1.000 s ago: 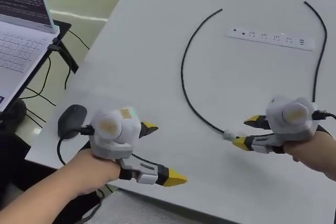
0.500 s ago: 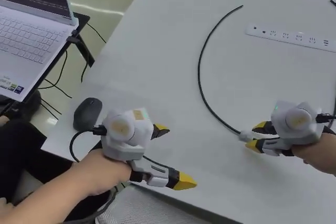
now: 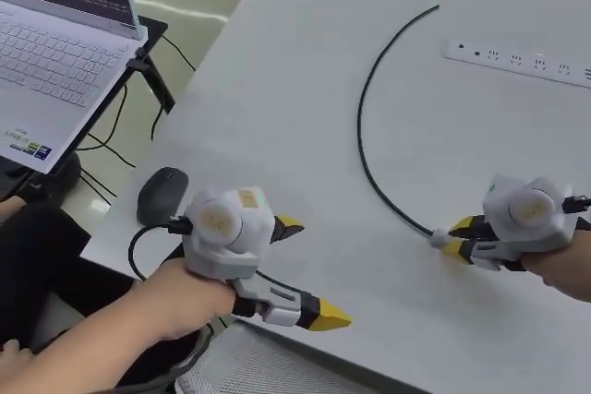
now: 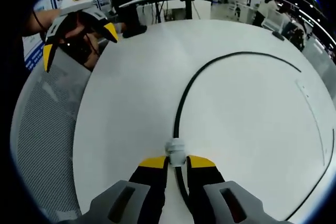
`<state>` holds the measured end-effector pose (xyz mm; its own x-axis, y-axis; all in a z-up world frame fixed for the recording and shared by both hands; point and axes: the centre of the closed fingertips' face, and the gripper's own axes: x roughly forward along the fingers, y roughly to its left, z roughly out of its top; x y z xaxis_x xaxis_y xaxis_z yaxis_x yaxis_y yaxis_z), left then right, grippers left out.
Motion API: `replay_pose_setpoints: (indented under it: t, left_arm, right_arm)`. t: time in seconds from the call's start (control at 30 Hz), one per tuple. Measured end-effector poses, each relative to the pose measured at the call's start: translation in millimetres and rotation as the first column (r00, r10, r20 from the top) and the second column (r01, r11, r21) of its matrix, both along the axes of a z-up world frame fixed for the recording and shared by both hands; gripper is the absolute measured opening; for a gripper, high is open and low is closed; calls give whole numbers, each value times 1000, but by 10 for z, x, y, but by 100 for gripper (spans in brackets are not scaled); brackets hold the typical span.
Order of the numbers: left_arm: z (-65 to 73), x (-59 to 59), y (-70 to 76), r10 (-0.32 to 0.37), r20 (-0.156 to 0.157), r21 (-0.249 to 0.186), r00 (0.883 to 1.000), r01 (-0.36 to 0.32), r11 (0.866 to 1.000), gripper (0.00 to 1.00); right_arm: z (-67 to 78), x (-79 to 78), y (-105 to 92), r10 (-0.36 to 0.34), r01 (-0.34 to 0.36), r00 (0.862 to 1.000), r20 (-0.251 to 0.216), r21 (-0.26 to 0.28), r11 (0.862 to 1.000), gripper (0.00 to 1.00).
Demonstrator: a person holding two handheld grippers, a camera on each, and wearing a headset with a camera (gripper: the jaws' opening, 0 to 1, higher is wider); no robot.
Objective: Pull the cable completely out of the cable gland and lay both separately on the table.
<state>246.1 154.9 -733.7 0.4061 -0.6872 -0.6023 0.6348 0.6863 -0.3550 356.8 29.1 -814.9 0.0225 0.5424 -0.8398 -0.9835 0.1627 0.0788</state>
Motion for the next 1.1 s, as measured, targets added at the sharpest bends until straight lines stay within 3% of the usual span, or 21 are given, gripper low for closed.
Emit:
replay_pose_setpoints:
  t: [0.13,0.17,0.47,0.7,0.77,0.97,1.1]
  left_arm:
    - [-15,-17,0,-2,-5,1,1000,2,1000,88]
    - [-20,-22,0,-3,-7,0,1000,3,1000,88]
    - [-3,-39,-33,-8,-6,-6,1000,8,1000,87]
    - [92,-1,-123,-22,19,-34,1000,23,999,87]
    - [126,19,-158,-25,24,-47,999,26,999,87]
    - [182,25,-254,-84,45,-20,995,85,996,88]
    - [244,50,-298,-97,44,-29,994,98,995,85]
  right_arm:
    - [2,-4,16,18,-18,1000,16,2,1000,9]
    - [8,20,19,36,-36,998,48,-3,999,9]
    - [71,1,38,-2,2,1000,12,27,1000,7]
    - [145,-36,39,-23,23,1000,-2,55,998,7]
    - [182,-58,54,-41,42,999,-16,62,997,7]
    - [322,-137,45,-39,40,999,-13,88,995,7]
    - [489,-216,48,-43,43,999,-10,109,993,7]
